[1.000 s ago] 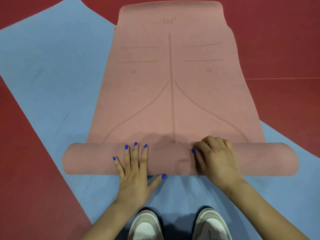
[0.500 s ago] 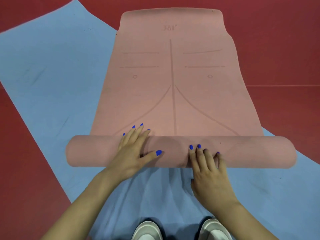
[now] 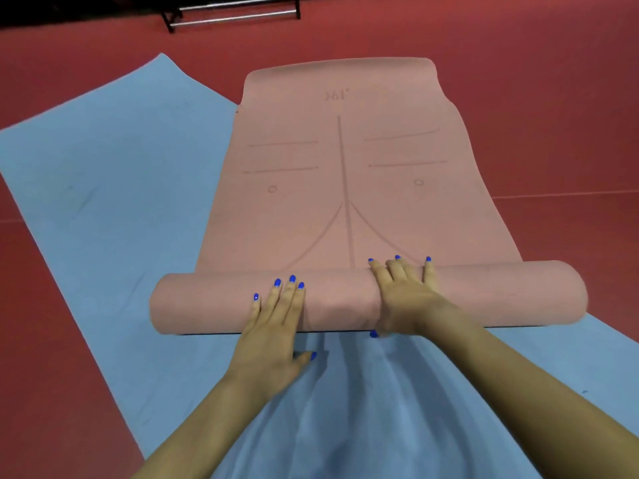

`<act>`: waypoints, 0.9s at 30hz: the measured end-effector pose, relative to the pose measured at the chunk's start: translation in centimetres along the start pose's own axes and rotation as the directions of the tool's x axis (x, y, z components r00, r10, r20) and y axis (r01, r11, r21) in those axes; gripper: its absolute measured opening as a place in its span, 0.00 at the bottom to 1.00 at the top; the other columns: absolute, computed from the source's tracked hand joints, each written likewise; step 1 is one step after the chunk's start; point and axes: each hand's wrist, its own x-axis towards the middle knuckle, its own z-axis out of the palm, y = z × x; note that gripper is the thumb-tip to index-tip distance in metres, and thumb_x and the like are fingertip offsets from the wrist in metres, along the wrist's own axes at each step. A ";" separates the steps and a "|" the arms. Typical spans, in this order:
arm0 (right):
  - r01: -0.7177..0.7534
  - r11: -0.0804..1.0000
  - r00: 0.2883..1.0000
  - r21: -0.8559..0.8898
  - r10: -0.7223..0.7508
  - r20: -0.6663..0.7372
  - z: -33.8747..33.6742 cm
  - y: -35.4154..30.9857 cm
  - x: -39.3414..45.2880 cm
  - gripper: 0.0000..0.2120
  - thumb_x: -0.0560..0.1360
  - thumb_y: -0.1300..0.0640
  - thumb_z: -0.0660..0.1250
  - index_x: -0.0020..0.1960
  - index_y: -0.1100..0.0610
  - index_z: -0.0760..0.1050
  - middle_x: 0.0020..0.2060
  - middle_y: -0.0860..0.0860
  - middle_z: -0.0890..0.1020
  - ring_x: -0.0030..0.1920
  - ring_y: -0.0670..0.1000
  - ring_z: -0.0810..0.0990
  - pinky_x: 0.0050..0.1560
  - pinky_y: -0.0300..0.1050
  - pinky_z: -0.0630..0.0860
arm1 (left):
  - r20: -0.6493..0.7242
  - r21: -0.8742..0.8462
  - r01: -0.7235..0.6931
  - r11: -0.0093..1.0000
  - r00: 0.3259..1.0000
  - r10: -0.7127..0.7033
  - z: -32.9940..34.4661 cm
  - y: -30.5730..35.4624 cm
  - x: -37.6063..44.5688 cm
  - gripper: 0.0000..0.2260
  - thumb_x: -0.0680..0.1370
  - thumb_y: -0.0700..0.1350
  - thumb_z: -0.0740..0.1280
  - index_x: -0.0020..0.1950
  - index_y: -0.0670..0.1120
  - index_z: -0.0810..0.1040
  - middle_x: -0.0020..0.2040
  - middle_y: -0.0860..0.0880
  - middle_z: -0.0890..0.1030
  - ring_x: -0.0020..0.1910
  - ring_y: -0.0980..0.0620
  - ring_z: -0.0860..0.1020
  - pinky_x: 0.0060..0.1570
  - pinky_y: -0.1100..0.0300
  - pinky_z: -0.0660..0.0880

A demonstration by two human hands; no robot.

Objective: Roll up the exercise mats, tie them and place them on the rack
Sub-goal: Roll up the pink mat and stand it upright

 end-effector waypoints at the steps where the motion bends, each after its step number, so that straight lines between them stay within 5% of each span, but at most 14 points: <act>1: 0.022 0.999 1.000 0.036 -0.022 -0.016 -0.2 0.4 0.2 0.56 0.66 0.40 0.73 0.77 0.51 0.36 0.74 0.55 0.50 0.77 0.54 0.41 0.72 0.65 0.36 | 0.018 0.005 0.007 1.000 1.000 -0.007 -0.1 0.0 0.7 0.48 0.66 0.61 0.71 0.77 0.42 0.54 0.76 0.47 0.55 0.76 0.44 0.55 0.71 0.45 0.53; 5: 0.060 0.980 0.992 -0.192 -0.079 -0.094 -0.1 0.9 0.0 0.52 0.73 0.49 0.69 0.76 0.53 0.31 0.75 0.61 0.48 0.76 0.60 0.41 0.73 0.63 0.42 | 0.071 0.084 0.073 0.994 0.994 -0.079 -1.0 0.4 3.3 0.53 0.71 0.61 0.71 0.75 0.46 0.33 0.76 0.51 0.35 0.77 0.47 0.38 0.71 0.50 0.34; 8: 0.032 0.978 0.995 -0.207 -0.050 -0.081 -0.3 0.1 0.5 0.50 0.74 0.54 0.67 0.75 0.51 0.28 0.75 0.63 0.43 0.76 0.61 0.39 0.69 0.70 0.41 | 0.170 0.222 0.074 0.972 0.979 -0.113 -2.1 0.1 5.7 0.52 0.72 0.60 0.70 0.77 0.45 0.34 0.78 0.49 0.37 0.77 0.48 0.37 0.73 0.49 0.35; 11: -0.005 0.976 0.992 -0.216 -0.023 -0.126 -0.6 -0.1 1.6 0.56 0.69 0.49 0.73 0.75 0.50 0.29 0.75 0.63 0.46 0.76 0.61 0.41 0.68 0.72 0.41 | 0.220 0.292 0.087 0.952 0.963 -0.156 -2.4 -0.4 7.4 0.52 0.71 0.57 0.72 0.77 0.44 0.35 0.78 0.45 0.40 0.77 0.46 0.40 0.74 0.49 0.37; 16: 0.063 0.925 0.956 -0.375 -0.164 -0.244 -1.2 0.9 2.7 0.51 0.68 0.44 0.70 0.77 0.52 0.39 0.66 0.59 0.65 0.64 0.59 0.66 0.62 0.59 0.63 | 0.230 0.482 0.030 0.876 0.960 -0.160 -2.6 -1.0 8.9 0.50 0.71 0.56 0.71 0.77 0.43 0.39 0.76 0.35 0.50 0.76 0.39 0.51 0.74 0.45 0.48; 23: 0.114 0.921 0.950 -0.373 -0.211 -0.230 -2.2 1.3 2.6 0.47 0.67 0.44 0.69 0.76 0.52 0.47 0.64 0.57 0.69 0.60 0.58 0.70 0.58 0.54 0.65 | 0.184 0.495 -0.105 0.863 0.983 0.014 -3.8 -2.2 9.3 0.42 0.68 0.62 0.67 0.75 0.45 0.55 0.62 0.44 0.72 0.58 0.42 0.73 0.57 0.50 0.67; 27: 0.143 0.927 0.942 -0.347 -0.235 -0.238 -1.9 1.6 1.5 0.46 0.66 0.40 0.67 0.76 0.50 0.48 0.62 0.55 0.71 0.59 0.58 0.70 0.56 0.53 0.64 | 0.163 0.530 -0.196 0.825 0.978 0.128 -4.6 -2.9 8.6 0.41 0.53 0.65 0.70 0.60 0.43 0.75 0.40 0.43 0.79 0.36 0.43 0.77 0.40 0.51 0.70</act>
